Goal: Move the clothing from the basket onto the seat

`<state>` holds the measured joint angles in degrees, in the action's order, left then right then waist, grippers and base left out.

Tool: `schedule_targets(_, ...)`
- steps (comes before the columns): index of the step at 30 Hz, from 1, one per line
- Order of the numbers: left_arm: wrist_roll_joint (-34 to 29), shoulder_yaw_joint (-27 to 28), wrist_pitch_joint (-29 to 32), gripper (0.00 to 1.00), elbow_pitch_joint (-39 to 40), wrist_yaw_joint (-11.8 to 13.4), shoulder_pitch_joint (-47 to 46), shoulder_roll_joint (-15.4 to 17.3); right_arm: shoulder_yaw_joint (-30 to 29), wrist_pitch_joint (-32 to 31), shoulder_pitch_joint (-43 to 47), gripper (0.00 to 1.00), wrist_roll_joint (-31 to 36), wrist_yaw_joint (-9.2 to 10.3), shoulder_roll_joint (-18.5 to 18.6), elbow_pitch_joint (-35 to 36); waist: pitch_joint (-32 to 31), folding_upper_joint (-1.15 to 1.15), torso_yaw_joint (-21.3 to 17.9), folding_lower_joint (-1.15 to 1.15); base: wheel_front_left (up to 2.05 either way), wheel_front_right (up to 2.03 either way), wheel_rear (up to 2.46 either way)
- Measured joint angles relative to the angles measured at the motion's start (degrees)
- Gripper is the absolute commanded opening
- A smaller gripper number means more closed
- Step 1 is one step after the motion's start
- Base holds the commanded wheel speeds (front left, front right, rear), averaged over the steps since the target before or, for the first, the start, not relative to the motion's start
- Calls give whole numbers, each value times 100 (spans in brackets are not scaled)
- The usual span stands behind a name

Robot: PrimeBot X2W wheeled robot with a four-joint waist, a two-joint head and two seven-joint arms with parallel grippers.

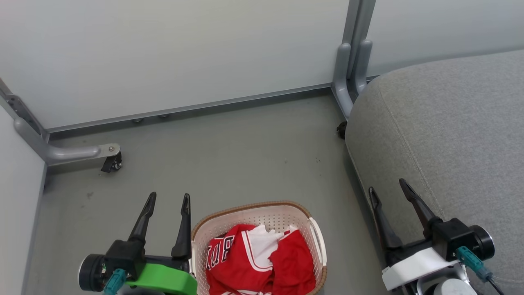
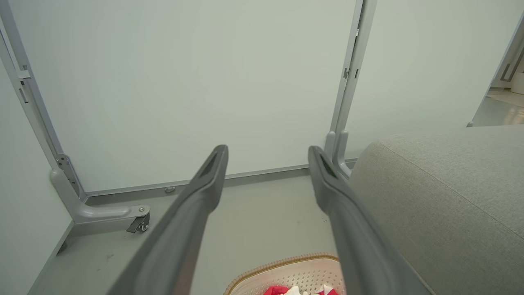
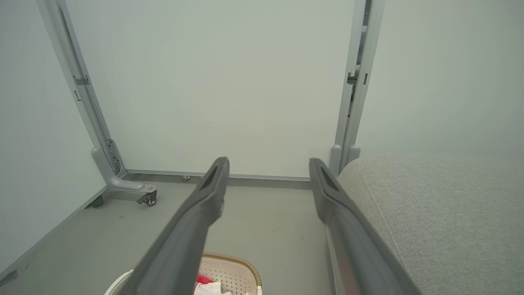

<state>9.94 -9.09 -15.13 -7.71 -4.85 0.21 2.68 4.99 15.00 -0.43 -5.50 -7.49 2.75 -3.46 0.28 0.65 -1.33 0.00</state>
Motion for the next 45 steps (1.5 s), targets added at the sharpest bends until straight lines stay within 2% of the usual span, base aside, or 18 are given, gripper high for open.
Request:
schedule_targets(26,44,-83,0,100,2,16,-8,2,9,1,3,100,83,0,1,-36,173,0,26,0,0,0,0)
schedule_targets(32,-243,-319,-1,100,-94,-127,-620,5,12,8,-424,100,198,0,38,120,590,0,47,0,0,0,0)
schedule_targets(35,-419,-494,-1,100,-272,-208,-919,59,12,8,-593,100,218,0,100,137,919,0,62,0,0,0,0)
schedule_targets(39,-646,-950,-1,100,-588,-244,-1394,331,13,9,-850,100,235,0,144,188,1376,0,80,0,0,0,0)
schedule_targets(45,-598,-2024,0,100,-1564,-254,-2224,770,57,9,-1229,100,248,0,152,242,2051,0,51,1,0,0,0)
